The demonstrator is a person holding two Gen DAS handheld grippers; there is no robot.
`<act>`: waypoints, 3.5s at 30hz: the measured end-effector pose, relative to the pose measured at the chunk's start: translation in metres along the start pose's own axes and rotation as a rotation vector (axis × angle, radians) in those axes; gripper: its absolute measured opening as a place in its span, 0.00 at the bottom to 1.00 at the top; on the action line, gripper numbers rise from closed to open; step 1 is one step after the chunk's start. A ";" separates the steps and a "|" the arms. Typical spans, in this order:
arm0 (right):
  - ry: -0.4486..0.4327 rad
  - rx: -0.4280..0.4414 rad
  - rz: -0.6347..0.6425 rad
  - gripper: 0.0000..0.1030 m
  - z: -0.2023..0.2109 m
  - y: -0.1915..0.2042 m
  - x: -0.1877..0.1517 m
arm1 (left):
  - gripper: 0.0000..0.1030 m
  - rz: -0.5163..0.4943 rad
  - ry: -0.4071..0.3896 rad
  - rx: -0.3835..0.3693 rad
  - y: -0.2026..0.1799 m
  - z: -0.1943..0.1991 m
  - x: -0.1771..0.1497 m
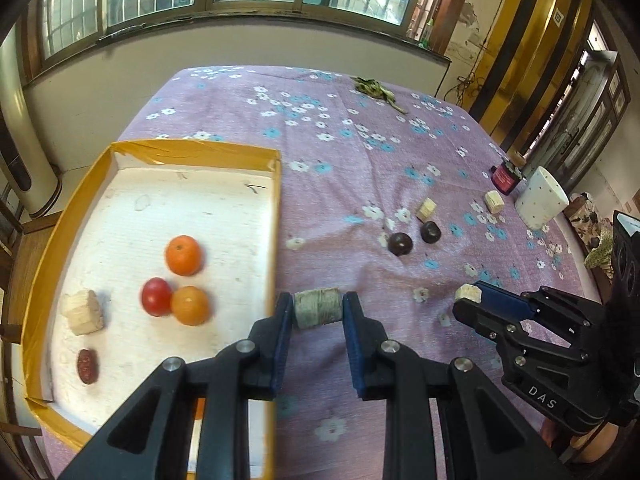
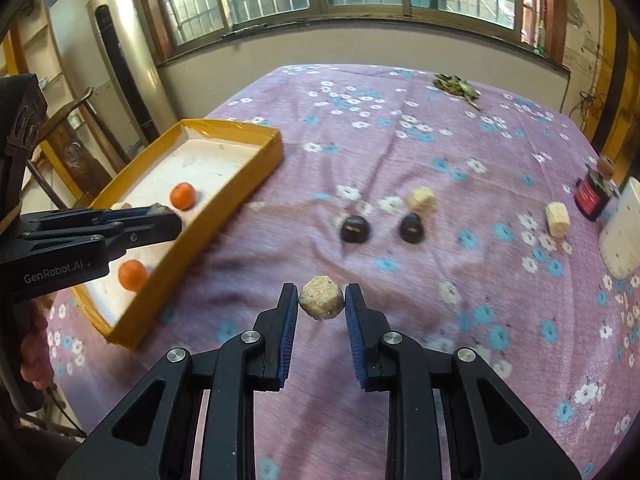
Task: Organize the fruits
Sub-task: 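Carry the pale block and tan cube into the tray and release both, then move both open grippers back toward the dark balls and cubes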
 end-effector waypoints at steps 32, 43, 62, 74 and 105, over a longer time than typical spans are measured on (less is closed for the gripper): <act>0.085 0.060 0.110 0.23 -0.145 0.126 0.112 | 0.27 0.127 0.063 0.173 0.177 -0.046 0.047; 0.153 0.058 0.089 0.23 -0.176 0.125 0.115 | 0.27 0.133 0.115 0.176 0.187 -0.079 0.059; 0.110 0.014 0.002 0.31 -0.140 0.098 0.104 | 0.58 0.096 0.073 0.228 0.187 -0.063 0.052; 0.052 -0.002 -0.087 0.65 -0.067 0.092 0.057 | 0.72 0.122 -0.023 0.244 0.171 -0.019 0.028; -0.031 -0.095 -0.200 0.71 -0.017 -0.102 0.011 | 0.86 -0.117 0.074 0.214 -0.049 -0.037 -0.012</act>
Point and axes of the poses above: each gripper's, at about its wrist camera, not at the fingertips, and z roughly against the way its jaws point, y to its left, x to its top, the point moved 4 cm from there along -z, roughly the way its jaws point
